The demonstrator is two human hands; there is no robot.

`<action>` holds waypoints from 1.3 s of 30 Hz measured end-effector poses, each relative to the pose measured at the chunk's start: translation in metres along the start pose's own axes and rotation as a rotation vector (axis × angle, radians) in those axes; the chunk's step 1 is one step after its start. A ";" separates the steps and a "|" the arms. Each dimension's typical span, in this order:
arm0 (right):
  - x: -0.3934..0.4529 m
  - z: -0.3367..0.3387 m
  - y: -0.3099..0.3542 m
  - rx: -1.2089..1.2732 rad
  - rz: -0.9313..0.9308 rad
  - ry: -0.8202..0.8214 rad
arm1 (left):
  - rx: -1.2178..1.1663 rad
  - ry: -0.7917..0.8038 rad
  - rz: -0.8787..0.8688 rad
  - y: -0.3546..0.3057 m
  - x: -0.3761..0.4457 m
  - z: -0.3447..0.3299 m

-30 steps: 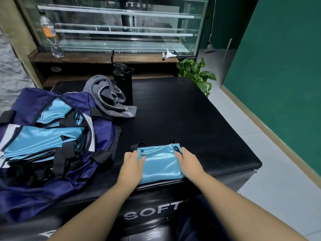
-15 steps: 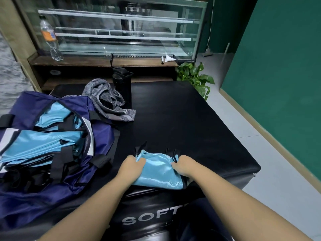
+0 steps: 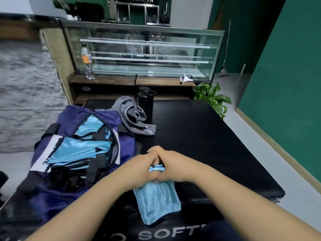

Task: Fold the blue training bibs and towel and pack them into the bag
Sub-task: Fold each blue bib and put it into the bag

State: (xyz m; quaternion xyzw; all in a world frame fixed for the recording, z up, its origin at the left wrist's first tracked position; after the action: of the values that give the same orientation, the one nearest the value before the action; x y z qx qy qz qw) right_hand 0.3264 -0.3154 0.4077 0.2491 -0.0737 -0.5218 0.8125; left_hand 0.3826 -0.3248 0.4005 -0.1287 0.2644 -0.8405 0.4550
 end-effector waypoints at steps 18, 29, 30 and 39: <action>0.067 0.010 -0.001 0.691 -0.216 -0.289 | -0.355 -0.026 0.236 0.121 -0.070 0.067; 0.146 -0.042 0.070 1.124 -0.339 -0.098 | -0.506 -0.773 0.631 0.248 -0.082 0.215; 0.153 -0.045 0.075 1.139 -0.335 -0.091 | -0.396 -0.798 0.645 0.249 -0.081 0.224; 0.167 -0.049 0.057 0.808 -0.251 -0.264 | 0.398 -0.361 0.400 0.216 -0.035 0.169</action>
State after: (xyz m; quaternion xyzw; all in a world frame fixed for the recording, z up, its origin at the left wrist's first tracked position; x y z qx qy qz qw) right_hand 0.4662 -0.4281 0.3692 0.4851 -0.3440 -0.5729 0.5641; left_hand 0.6295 -0.4473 0.4196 -0.1296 0.0301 -0.7333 0.6668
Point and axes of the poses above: each hand's wrist, its own x-axis towards the middle knuckle, its own z-axis out of the back of the hand, y = z × x, the point moved 10 cm from there along x, towards the middle knuckle, and after that the axes turned 2 degrees about -x, right-handed, at the moved point
